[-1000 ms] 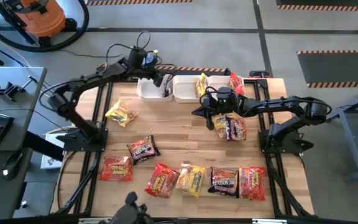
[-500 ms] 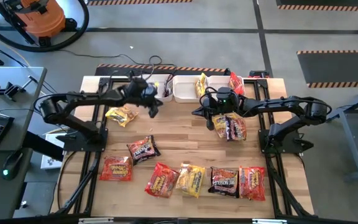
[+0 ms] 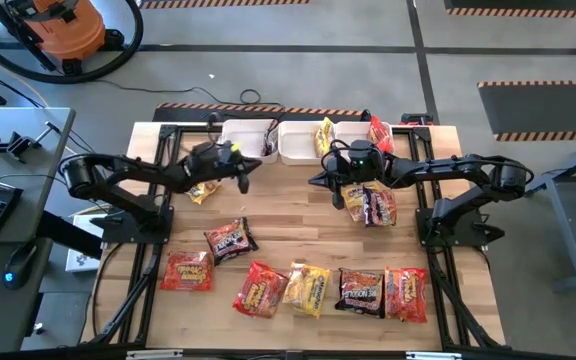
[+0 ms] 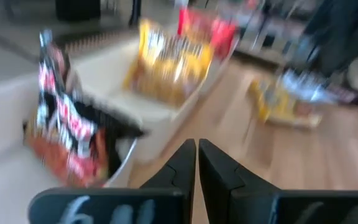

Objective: Sort Maruchan noodles
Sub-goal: Put the yellow noodle into the center white bin

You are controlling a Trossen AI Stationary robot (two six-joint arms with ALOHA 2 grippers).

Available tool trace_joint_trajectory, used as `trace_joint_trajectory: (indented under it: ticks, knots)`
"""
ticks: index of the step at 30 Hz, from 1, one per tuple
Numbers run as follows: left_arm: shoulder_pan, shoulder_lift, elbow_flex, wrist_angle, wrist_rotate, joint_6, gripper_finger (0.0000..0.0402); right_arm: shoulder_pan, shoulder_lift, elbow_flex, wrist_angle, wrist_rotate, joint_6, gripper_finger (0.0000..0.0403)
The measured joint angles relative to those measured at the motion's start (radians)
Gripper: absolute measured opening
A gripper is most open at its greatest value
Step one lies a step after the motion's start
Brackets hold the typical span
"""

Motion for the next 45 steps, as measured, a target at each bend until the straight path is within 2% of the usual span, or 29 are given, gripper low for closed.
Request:
trace_joint_trajectory:
  ticks: [2,4,12,15,20,24,28,31,37,41,45]
  knots:
    - [-0.004,0.0,-0.046,0.114,0.001,0.0,0.0009,0.0,0.0,0.0,0.013,0.0,0.0,0.0]
    - [-0.008,0.0,-0.074,0.158,0.002,-0.001,0.0009,0.0,0.0,0.0,0.031,0.0,0.0,0.0]
    - [0.0,0.0,-0.075,0.014,-0.032,-0.127,0.0009,0.001,0.0,0.0,0.017,0.0,0.078,0.0]
    - [-0.005,0.0,-0.075,0.017,-0.011,-0.062,0.0007,0.001,0.0,0.0,0.014,0.013,0.087,0.0]
    - [-0.028,0.0,-0.075,0.039,0.063,0.021,0.0001,0.022,0.0,0.0,0.024,0.138,0.13,0.0]
    - [-0.051,0.0,-0.075,0.043,0.074,0.067,0.0001,0.063,0.0,0.0,0.026,0.185,0.159,0.0003]
    - [-0.071,0.0,-0.075,0.052,0.075,0.074,0.0001,0.11,0.0,0.0,0.035,0.192,0.196,0.0029]
    - [-0.085,0.0,-0.074,0.059,0.075,0.083,0.0001,0.147,0.02,0.0,0.047,0.242,0.217,0.0061]
    - [-0.103,0.0,-0.074,0.065,0.07,0.072,0.0,0.188,0.143,0.0,0.171,0.267,0.267,0.0112]
    - [-0.125,0.0,-0.074,0.065,0.03,0.071,0.0001,0.209,0.226,0.0,0.265,0.265,0.281,0.0121]
    - [-0.143,0.0,-0.074,0.077,-0.001,0.072,0.0,0.23,0.275,0.0,0.363,0.265,0.254,0.0113]
